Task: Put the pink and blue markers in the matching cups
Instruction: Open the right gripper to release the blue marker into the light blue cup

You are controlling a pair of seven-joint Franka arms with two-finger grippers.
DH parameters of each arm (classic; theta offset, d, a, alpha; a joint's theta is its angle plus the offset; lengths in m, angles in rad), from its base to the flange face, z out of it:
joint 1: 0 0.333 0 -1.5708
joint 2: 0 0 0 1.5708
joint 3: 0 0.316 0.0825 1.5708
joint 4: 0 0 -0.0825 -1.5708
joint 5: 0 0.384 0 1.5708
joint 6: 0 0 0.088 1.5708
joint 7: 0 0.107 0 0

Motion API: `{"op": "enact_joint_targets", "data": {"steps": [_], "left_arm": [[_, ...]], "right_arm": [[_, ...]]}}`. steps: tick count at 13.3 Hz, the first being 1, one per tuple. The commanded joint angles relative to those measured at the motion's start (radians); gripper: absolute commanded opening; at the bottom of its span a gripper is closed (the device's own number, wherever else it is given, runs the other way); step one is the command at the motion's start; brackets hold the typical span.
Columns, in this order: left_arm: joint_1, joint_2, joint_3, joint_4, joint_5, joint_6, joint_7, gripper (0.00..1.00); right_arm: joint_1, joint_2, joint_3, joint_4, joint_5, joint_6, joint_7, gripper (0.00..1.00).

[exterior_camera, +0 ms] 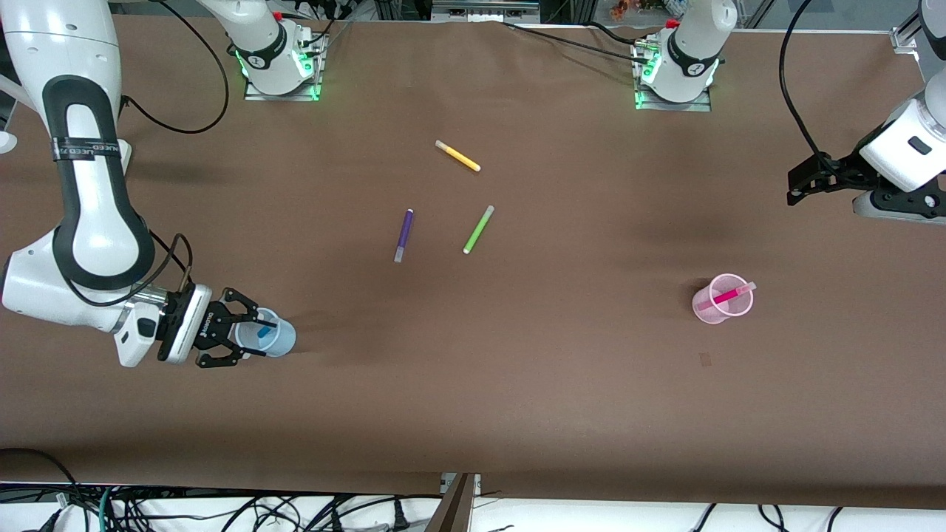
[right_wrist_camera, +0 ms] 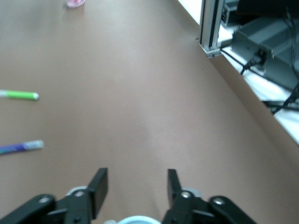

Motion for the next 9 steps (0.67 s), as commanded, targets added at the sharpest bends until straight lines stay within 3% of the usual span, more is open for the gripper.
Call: {"op": "enact_joint_targets", "data": {"steps": [1, 4, 7, 9], "left_arm": [[-0.002, -0.014, 0.010, -0.019, -0.020, -0.005, -0.009, 1.00], [0.000, -0.014, 0.016, -0.021, -0.022, -0.020, -0.009, 1.00], [0.000, -0.014, 0.016, -0.019, -0.022, -0.019, -0.011, 1.00], [-0.002, -0.014, 0.014, -0.019, -0.022, -0.019, -0.011, 1.00]], "right_arm": [[-0.012, -0.037, 0.008, 0.003, -0.069, -0.040, 0.240, 1.00], [-0.002, -0.047, 0.011, 0.098, -0.264, -0.080, 0.628, 1.00], [0.006, -0.047, 0.017, 0.194, -0.439, -0.201, 1.027, 1.00], [0.032, -0.047, 0.016, 0.265, -0.610, -0.310, 1.209, 1.00]]}}
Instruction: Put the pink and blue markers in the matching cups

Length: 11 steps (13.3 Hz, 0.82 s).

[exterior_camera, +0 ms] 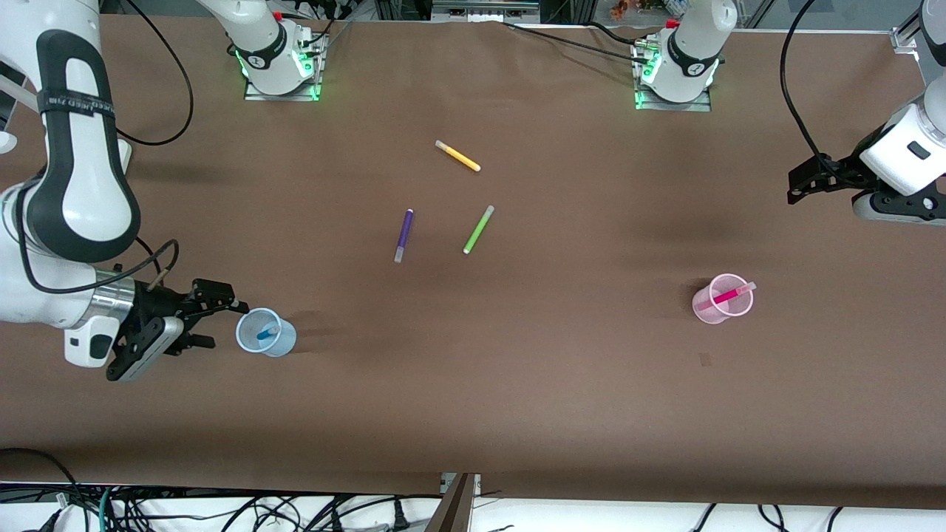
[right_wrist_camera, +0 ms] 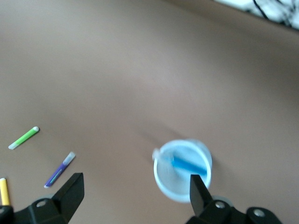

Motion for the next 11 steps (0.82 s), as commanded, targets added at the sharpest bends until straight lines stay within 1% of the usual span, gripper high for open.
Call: {"op": "enact_joint_targets", "data": {"steps": [1, 2, 4, 6, 9, 11], "left_arm": [[-0.002, -0.015, 0.001, -0.009, -0.022, -0.005, -0.006, 1.00], [-0.002, -0.015, -0.003, -0.009, -0.022, -0.005, -0.006, 1.00], [-0.002, -0.015, -0.005, -0.009, -0.022, -0.005, -0.006, 1.00], [-0.002, -0.015, -0.005, -0.009, -0.022, -0.005, -0.006, 1.00], [-0.005, -0.015, -0.008, -0.002, -0.022, -0.005, -0.008, 1.00], [-0.005, -0.015, -0.009, -0.002, -0.022, -0.005, -0.008, 1.00]], "right_arm": [[0.023, 0.008, 0.006, 0.113, -0.195, -0.162, 0.242, 1.00], [0.029, -0.009, 0.003, 0.133, -0.223, -0.225, 0.334, 1.00], [0.031, -0.050, 0.002, 0.135, -0.235, -0.321, 0.527, 1.00], [0.063, -0.133, 0.002, 0.100, -0.325, -0.349, 0.571, 1.00], [0.051, -0.311, 0.006, -0.098, -0.340, -0.336, 0.564, 1.00], [0.023, -0.437, 0.006, -0.193, -0.392, -0.348, 0.562, 1.00]]}}
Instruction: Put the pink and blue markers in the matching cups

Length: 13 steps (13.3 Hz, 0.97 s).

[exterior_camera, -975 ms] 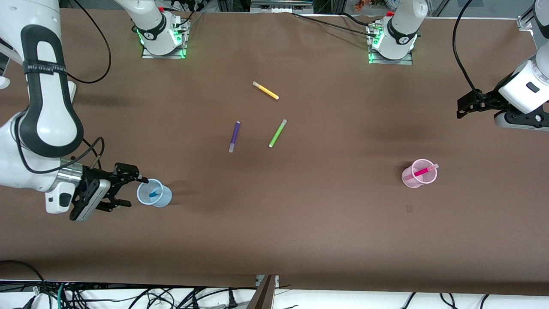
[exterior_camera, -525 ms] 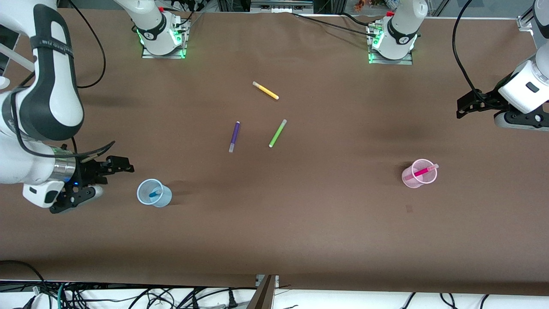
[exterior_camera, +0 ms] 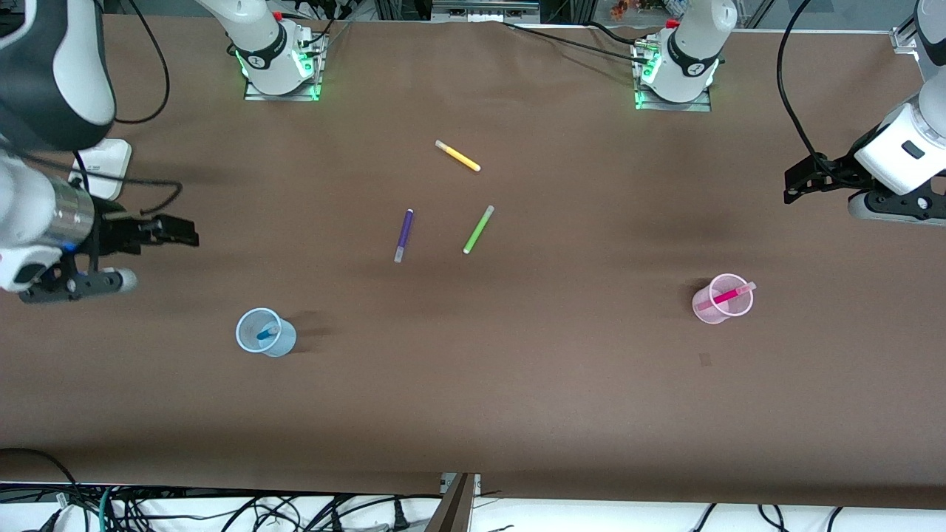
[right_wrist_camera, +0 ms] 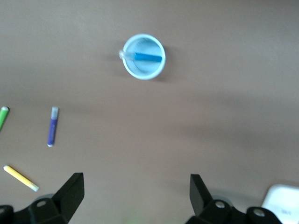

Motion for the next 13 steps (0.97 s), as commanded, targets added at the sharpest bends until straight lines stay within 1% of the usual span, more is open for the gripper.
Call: {"op": "enact_joint_targets", "data": {"steps": [1, 4, 5, 7, 8, 13], "left_arm": [[-0.004, -0.014, 0.000, -0.002, -0.022, -0.005, -0.006, 1.00], [-0.009, -0.014, 0.000, -0.002, -0.022, -0.005, -0.006, 1.00], [-0.012, -0.014, 0.000, 0.000, -0.022, -0.005, -0.006, 1.00], [-0.013, -0.013, 0.000, 0.000, -0.022, -0.005, -0.006, 1.00], [-0.013, -0.012, 0.000, 0.000, -0.022, -0.005, -0.006, 1.00], [-0.013, -0.012, 0.000, 0.000, -0.022, -0.005, -0.006, 1.00]], "right_arm": [[-0.030, -0.217, 0.005, -0.203, -0.049, 0.009, 0.006, 1.00], [-0.044, -0.244, 0.005, -0.214, -0.055, -0.009, 0.003, 1.00], [-0.046, -0.247, 0.005, -0.209, -0.054, -0.035, 0.005, 1.00], [-0.046, -0.212, -0.001, -0.161, -0.046, -0.060, 0.000, 1.00], [-0.044, -0.204, -0.001, -0.153, -0.051, -0.081, 0.002, 1.00], [-0.044, -0.199, 0.000, -0.151, -0.049, -0.077, 0.003, 1.00]]}}
